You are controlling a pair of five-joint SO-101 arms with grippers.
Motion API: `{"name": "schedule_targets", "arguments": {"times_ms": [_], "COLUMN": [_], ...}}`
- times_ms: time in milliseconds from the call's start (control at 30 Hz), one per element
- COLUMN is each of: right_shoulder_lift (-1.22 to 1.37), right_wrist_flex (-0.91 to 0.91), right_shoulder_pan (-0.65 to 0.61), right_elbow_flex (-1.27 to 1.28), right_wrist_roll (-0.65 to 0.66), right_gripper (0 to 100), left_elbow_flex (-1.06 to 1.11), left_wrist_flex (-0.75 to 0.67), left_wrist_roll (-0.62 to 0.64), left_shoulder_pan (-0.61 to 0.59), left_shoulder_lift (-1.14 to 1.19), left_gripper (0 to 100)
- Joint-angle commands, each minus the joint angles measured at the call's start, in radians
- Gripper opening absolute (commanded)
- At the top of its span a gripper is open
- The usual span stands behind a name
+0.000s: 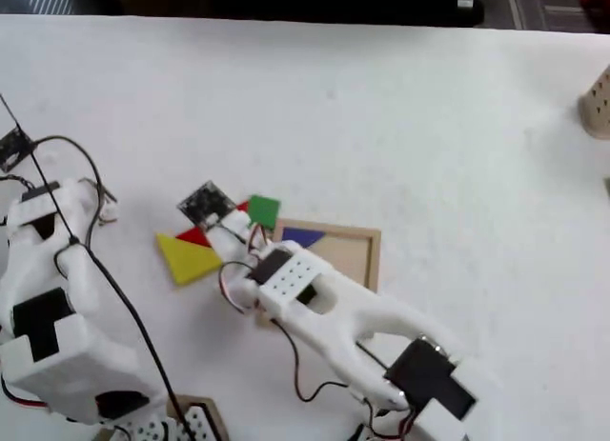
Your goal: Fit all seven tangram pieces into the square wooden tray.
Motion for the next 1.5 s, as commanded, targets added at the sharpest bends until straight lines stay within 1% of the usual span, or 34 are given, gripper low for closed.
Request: {"name": "schedule_targets", "arguments": {"times_ms": [0, 400, 567, 700, 900, 1033, 1267, 1467], "right_shoulder_lift": [0.004, 0.054, 0.054, 0.056, 0.058, 0.071, 0.179, 0.193], "right_wrist_flex": [0.010, 0.008, 0.048, 0.051, 0.047, 0.044, 0.150, 0.179], "right_shoulder_pan": [-0.007, -0.002, -0.002, -0.002, -0.001, -0.001, 0.021, 0.019], "right_elbow_flex": [-0.069, -0.106, -0.107, -0.117, -0.121, -0.127, -0.261, -0.281], "right_wrist_roll": [-0.012, -0.011, -0.015, -0.081, -0.092, -0.135, -0.140, -0.135], "right_gripper": [23.5, 23.4, 23.4, 23.4, 23.4, 23.4, 23.4, 23.3], "left_elbow_flex": [-0.055, -0.054, -0.054, -0.054, -0.054, -0.054, -0.054, -0.054], "left_wrist_flex": [0.005, 0.005, 0.005, 0.005, 0.005, 0.005, 0.005, 0.005], "left_wrist_roll": [0.009, 0.008, 0.008, 0.008, 0.008, 0.008, 0.008, 0.008], "left_shoulder_pan": [0.001, 0.007, 0.007, 0.007, 0.007, 0.007, 0.008, 0.008], "left_shoulder_lift": [-0.010, -0.010, -0.010, -0.010, -0.010, -0.010, -0.010, -0.010], "left_gripper": [19, 19, 19, 19, 19, 19, 19, 19]}}
